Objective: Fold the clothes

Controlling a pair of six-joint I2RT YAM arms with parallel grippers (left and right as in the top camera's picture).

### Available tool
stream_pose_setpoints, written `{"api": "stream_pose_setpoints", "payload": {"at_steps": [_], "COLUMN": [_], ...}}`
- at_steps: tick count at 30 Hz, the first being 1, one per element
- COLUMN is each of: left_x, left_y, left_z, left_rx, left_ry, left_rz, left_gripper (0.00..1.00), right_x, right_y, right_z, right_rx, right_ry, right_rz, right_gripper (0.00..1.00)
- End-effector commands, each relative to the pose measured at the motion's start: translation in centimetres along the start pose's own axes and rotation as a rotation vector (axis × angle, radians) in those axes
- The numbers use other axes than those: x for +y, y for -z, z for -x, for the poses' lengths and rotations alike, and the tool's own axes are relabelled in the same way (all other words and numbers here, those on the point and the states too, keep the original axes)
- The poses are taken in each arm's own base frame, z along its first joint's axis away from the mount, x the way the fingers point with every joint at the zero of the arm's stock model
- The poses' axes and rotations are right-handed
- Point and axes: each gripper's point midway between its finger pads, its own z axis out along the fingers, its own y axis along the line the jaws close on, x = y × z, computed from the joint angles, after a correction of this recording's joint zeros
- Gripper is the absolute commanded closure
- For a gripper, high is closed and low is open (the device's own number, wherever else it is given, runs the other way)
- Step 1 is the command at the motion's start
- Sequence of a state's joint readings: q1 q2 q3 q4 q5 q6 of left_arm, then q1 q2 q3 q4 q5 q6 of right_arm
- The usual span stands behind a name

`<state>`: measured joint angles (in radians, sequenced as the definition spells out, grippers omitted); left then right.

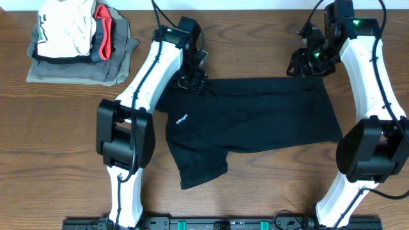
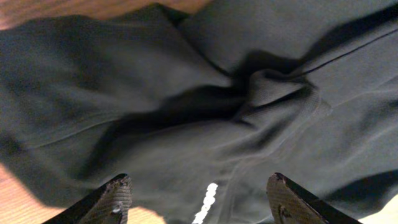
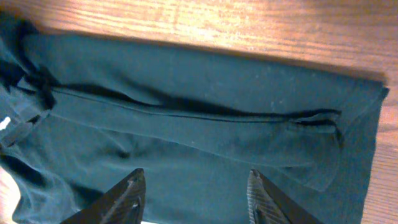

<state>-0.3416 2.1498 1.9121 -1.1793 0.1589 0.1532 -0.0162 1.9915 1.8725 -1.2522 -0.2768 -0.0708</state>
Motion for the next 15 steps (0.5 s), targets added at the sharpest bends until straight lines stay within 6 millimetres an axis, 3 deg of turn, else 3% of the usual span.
{"api": "stream_pose_setpoints", "payload": {"at_steps": [1,5,9,12,15], "left_x": [-0.3,-0.1,0.9,1.0,0.7], "left_y": [5.6,10.2,14.1,15.1,14.8], "left_z": [0.5,-1.2,-3.9,-5.7,-7.2], "left_rx": [-0.13,-0.196,-0.23,-0.208,-0.148], "left_ry": [0.005,0.094,0.284,0.35,0.379], "left_rz": [0.028,0.033,0.024,0.021,0.021], "left_gripper": [0.29,0.24,0.23,0.22,0.19], "right_x": [1.8,1.4,0.0,-1.2,-1.6], "right_y": [5.0,10.2,15.3,18.0,19.3], "right_z": [0.9,-0.6,-4.6,-8.4,-11.6], "right_rx": [-0.135,-0.223,-0.265,-0.263,-0.247], "right_ry": [0.006,-0.065,-0.212,-0.343,-0.438], "right_rz": [-0.004,-0.111,-0.265,-0.376,-0.425], "right_gripper": [0.52,0.55,0.55,0.54,0.48]}}
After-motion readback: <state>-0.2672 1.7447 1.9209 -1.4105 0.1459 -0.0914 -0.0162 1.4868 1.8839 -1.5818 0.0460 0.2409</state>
